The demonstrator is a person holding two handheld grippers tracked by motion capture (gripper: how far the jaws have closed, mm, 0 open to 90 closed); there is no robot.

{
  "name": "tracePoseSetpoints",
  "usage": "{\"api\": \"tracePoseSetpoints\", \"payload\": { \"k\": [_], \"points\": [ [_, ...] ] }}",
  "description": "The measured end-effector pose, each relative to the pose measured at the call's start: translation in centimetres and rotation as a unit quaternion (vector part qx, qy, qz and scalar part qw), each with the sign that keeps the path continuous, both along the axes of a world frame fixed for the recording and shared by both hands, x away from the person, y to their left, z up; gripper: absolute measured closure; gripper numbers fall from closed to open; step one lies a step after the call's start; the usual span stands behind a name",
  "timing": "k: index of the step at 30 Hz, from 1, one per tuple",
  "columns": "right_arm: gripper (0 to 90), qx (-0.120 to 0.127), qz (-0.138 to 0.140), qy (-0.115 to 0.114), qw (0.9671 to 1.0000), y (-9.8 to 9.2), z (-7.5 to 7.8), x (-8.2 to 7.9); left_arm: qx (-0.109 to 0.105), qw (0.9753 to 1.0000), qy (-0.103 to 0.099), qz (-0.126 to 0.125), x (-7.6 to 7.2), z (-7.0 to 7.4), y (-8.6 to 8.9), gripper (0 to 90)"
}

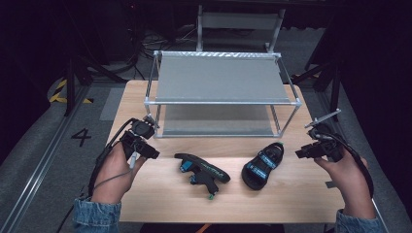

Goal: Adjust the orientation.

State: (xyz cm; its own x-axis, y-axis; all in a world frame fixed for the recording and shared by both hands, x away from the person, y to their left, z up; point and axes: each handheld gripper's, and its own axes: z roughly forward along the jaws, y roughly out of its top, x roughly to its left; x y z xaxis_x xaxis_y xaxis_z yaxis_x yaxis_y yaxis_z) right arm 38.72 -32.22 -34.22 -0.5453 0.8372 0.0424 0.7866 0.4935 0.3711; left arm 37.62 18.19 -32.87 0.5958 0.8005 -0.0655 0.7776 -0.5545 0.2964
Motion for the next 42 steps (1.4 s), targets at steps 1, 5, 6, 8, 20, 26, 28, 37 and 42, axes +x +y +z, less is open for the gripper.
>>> {"api": "tracePoseSetpoints", "payload": {
  "k": [1, 5, 6, 8, 20, 26, 28, 37, 42],
  "points": [
    [64.6, 0.003, -0.002, 0.0, 1.0, -0.1, 0.0, 0.0, -0.007, 0.9999, 0.004, -0.011, 0.0, 0.1, -0.1, 63.7],
    [64.1, 0.009, -0.003, -0.001, 1.0, -0.3, 0.0, -0.1, -0.03, 0.9978, 0.039, -0.045, 0.3, -0.2, -1.0, 62.6],
    [64.0, 0.01, -0.004, -0.002, 0.9999, -0.3, 0.0, -0.2, -0.033, 0.9968, 0.048, -0.055, 0.5, -0.4, -1.2, 63.0],
    [64.1, 0.011, -0.006, -0.006, 0.9999, -0.4, 0.1, -0.4, -0.036, 0.9964, 0.057, -0.052, 0.6, -0.5, -1.4, 62.0],
    [64.5, 0.009, -0.008, -0.006, 0.9999, -0.7, -0.4, -1.5, -0.018, 0.9914, 0.015, -0.129, 0.6, -0.5, -5.2, 82.4],
    [65.4, 0.011, -0.011, -0.001, 0.9999, -0.7, -0.7, -1.7, -0.029, 0.9876, 0.005, -0.154, 0.9, -0.8, -6.7, 89.6],
    [65.6, 0.013, -0.015, 0.002, 0.9998, -0.7, -1.0, -1.8, -0.03, 0.986, 0.003, -0.164, 1.0, -0.9, -7.3, 89.7],
    [65.6, 0.009, -0.019, 0.009, 0.9997, -0.7, -1.5, -2.0, -0.017, 0.983, 0.0, -0.183, 1.9, -2.6, -9.1, 89.8],
    [65.6, 0.007, -0.017, 0.01, 0.9998, -0.6, -1.6, -2.0, -0.008, 0.9826, 0.007, -0.186, 2.5, -3.3, -9.5, 89.8]
  ]
}}
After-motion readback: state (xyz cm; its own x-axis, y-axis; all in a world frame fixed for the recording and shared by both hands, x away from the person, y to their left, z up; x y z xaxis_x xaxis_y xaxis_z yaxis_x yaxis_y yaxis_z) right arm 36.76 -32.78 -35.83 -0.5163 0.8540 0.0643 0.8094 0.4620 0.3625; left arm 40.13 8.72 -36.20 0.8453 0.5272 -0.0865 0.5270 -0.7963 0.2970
